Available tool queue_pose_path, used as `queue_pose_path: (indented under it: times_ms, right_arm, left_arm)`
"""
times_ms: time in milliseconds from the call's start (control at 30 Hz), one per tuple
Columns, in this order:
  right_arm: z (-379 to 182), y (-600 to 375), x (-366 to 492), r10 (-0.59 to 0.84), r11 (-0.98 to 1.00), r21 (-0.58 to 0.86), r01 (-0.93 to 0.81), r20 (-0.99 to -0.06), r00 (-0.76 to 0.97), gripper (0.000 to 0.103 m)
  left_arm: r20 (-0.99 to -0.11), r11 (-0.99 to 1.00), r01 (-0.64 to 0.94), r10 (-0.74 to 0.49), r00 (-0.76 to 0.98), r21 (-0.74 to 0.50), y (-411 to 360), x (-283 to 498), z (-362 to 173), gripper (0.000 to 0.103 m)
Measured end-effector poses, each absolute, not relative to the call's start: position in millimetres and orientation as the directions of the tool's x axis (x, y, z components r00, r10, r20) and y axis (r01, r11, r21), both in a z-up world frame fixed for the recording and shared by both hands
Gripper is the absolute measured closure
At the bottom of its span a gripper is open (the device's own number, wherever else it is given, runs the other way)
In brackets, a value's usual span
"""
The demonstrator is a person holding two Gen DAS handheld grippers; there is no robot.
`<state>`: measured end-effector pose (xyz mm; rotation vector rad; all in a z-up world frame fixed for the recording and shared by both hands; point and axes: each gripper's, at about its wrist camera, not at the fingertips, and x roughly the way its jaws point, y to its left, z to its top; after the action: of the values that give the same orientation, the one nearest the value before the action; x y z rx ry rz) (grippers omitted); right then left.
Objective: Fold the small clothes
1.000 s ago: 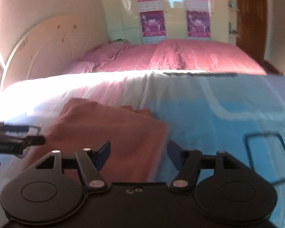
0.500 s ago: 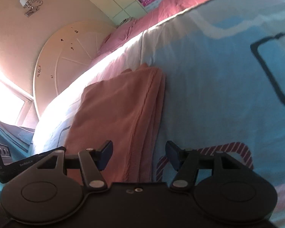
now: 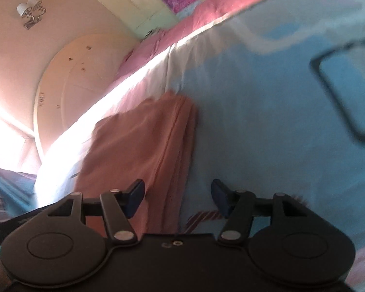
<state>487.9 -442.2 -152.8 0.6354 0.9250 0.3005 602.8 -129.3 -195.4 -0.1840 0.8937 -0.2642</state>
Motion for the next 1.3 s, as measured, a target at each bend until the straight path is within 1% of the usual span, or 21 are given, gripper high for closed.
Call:
queue_pose_path:
  times_ms: [167,267,300,333,367,433,500,567,600,633,667,700,767,967,1133,1300]
  right_arm:
    - [-161.3,-434.9,494.3,0.604,0.712,0.703,-0.010,-0.604,0.520,0.043]
    - [-163.8,-432.6,498.0,0.619,0.700,0.714,-0.018,-0.594,0.514,0.045]
    - [-164.6,-430.8,499.4,0.622,0.697,0.717,-0.019,-0.591,0.513,0.046]
    - [-165.2,-430.9,500.2,0.622,0.698,0.715,-0.022,-0.591,0.514,0.051]
    - [-166.4,-431.9,501.0,0.619,0.700,0.714,-0.023,-0.592,0.516,0.057]
    - [-168.9,-433.4,504.9,0.612,0.706,0.708,-0.018,-0.597,0.519,0.062]
    - [-166.3,-429.2,508.5,0.588,0.736,0.676,-0.028,-0.619,0.521,0.068]
    - [-158.2,-416.0,510.8,0.528,0.804,0.592,-0.055,-0.668,0.524,0.079]
    - [-152.6,-405.9,510.4,0.488,0.844,0.530,-0.082,-0.694,0.529,0.081]
    - [-147.0,-396.2,508.3,0.450,0.878,0.465,-0.116,-0.714,0.537,0.083]
    - [-140.2,-383.9,505.6,0.402,0.910,0.388,-0.147,-0.733,0.549,0.084]
    - [-133.9,-373.9,502.6,0.361,0.931,0.327,-0.165,-0.744,0.562,0.084]
    - [-121.9,-359.5,496.2,0.306,0.952,0.245,-0.183,-0.743,0.595,0.085]
    - [-91.6,-334.3,483.0,0.260,0.965,0.180,-0.188,-0.720,0.643,0.085]
    - [-72.8,-297.8,476.3,0.255,0.965,0.145,-0.218,-0.705,0.662,0.085]
    - [-64.5,-240.3,479.2,0.285,0.954,0.141,-0.264,-0.692,0.664,0.085]
  left_arm:
    - [-0.739,0.939,0.143,-0.335,0.584,-0.312,-125.8,607.0,-200.5,0.021]
    - [-0.733,0.923,0.152,-0.373,0.569,-0.352,-124.7,611.6,-203.7,0.022]
    - [-0.729,0.915,0.159,-0.393,0.560,-0.370,-125.3,613.6,-204.9,0.024]
    - [-0.723,0.902,0.168,-0.421,0.547,-0.398,-126.2,616.2,-206.5,0.031]
    - [-0.721,0.890,0.172,-0.444,0.532,-0.422,-128.0,618.8,-208.9,0.033]
    - [-0.734,0.896,0.172,-0.435,0.521,-0.409,-135.5,624.4,-213.1,0.033]
    - [-0.746,0.904,0.164,-0.420,0.516,-0.395,-143.8,629.0,-213.7,0.040]
    - [-0.762,0.923,0.195,-0.384,0.521,-0.331,-157.5,630.1,-207.4,0.052]
    - [-0.772,0.934,0.218,-0.356,0.527,-0.282,-166.0,629.3,-203.2,0.055]
    - [-0.777,0.943,0.245,-0.326,0.539,-0.226,-175.4,626.8,-198.1,0.060]
    - [-0.778,0.948,0.274,-0.294,0.556,-0.163,-184.9,623.5,-192.6,0.065]
    - [-0.774,0.947,0.301,-0.271,0.572,-0.109,-192.5,620.1,-188.1,0.066]
    - [-0.755,0.939,0.339,-0.259,0.602,-0.053,-200.6,613.4,-179.7,0.070]
    - [-0.719,0.925,0.364,-0.325,0.614,-0.108,-175.4,606.6,-161.0,0.073]
    - [-0.687,0.931,0.350,-0.323,0.651,-0.105,-131.9,594.7,-139.9,0.073]
    - [-0.686,0.946,0.313,-0.283,0.670,-0.084,-71.0,592.5,-130.0,0.073]
